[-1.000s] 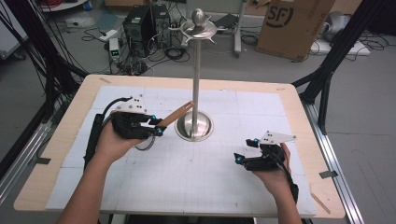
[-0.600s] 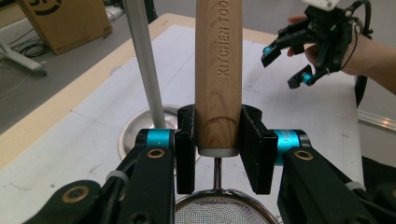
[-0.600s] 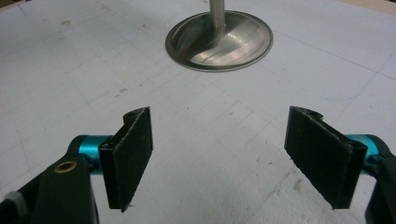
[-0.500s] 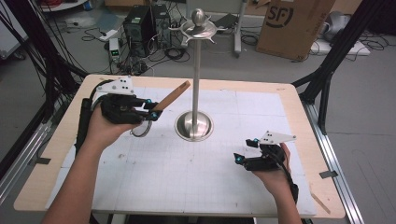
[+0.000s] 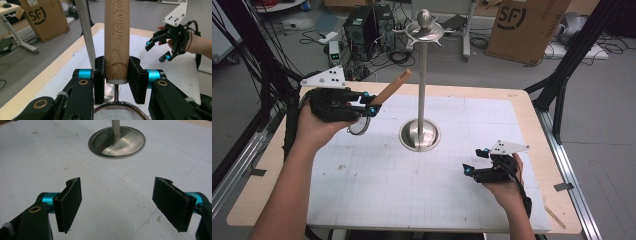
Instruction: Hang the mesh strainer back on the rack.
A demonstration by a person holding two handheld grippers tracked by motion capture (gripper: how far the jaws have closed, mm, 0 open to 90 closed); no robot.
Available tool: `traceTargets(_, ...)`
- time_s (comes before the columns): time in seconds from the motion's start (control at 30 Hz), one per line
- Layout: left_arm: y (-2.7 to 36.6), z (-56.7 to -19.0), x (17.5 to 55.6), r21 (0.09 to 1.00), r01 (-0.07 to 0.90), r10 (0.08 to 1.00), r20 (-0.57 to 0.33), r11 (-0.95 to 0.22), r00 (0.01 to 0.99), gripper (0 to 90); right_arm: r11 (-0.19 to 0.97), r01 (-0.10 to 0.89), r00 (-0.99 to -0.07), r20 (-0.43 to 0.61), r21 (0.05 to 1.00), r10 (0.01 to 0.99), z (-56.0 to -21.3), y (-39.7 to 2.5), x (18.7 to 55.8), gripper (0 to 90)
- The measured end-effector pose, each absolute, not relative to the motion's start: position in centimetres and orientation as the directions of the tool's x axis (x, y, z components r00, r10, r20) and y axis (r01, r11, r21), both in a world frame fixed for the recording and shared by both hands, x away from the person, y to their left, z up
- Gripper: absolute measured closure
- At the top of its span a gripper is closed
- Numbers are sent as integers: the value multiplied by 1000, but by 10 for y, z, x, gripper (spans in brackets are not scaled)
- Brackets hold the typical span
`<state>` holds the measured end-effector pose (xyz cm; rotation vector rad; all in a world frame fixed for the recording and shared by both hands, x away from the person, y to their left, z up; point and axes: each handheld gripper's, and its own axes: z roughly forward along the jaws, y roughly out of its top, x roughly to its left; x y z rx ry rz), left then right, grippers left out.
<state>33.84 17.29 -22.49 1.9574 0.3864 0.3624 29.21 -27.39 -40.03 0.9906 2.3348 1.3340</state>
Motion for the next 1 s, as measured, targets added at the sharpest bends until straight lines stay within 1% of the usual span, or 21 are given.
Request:
traceTargets(0.17,173,-214,338,921,85,425,92,-380,901,691,342,420,-730,89,840,677,-400,-274,292,229)
traceTargets(0.37,182,-204,343,933,93,439,74,-347,896,691,338,423,-728,93,841,679,-400,-274,292,229)
traceTargets(0.5,189,-199,348,938,99,458,69,-333,886,691,340,423,-729,93,840,678,-400,-274,292,229)
traceTargets(0.7,192,-190,359,940,103,467,64,-324,882,691,342,424,-729,91,839,679,-401,-274,293,229)
traceTargets(0.97,191,-181,372,942,96,497,81,-321,864,690,341,423,-729,93,839,678,-400,-274,292,229)
traceTargets(1.0,192,-180,374,944,104,505,72,-312,860,691,339,424,-729,94,840,679,-400,-274,292,229)
